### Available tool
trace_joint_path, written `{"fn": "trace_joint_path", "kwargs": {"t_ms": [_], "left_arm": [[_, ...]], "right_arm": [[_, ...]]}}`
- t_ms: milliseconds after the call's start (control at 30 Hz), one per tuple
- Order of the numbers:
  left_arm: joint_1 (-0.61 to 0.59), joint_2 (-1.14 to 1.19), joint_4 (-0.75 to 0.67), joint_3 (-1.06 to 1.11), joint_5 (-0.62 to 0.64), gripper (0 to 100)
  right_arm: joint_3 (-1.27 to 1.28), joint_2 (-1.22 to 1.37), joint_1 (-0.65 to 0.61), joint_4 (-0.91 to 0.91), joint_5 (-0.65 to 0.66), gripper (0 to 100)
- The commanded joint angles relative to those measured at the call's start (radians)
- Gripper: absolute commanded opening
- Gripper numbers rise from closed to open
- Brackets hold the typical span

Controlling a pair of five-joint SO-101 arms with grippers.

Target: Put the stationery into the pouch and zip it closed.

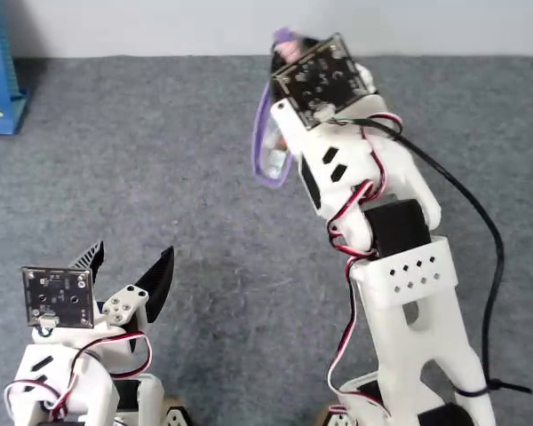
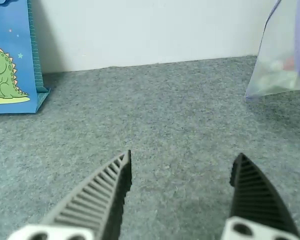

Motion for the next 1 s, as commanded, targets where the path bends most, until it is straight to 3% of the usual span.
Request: {"fn": "trace_joint_path", "kwargs": {"t_ms": [0, 167, 567, 800, 967], "left_arm": [[-0.003, -0.005, 0.005, -0.045, 0.011, 31], [-0.005, -0.005, 0.005, -0.045, 0.011, 31], [-0.008, -0.002, -0.02, -0.042, 0.034, 31], [-0.092, 0.018, -0.155, -0.022, 0.101, 31], [-0.086, 0.189, -0.23, -0.022, 0.1, 31]], "right_arm": [[-0.086, -0.001, -0.056, 0.111, -0.009, 0.7], [-0.06, -0.004, -0.081, 0.245, -0.009, 0.7], [-0.044, -0.104, -0.077, 0.289, -0.008, 0.7], [-0.046, -0.2, -0.076, 0.289, -0.008, 0.7], [-0.049, -0.209, -0.077, 0.28, -0.008, 0.7]]}}
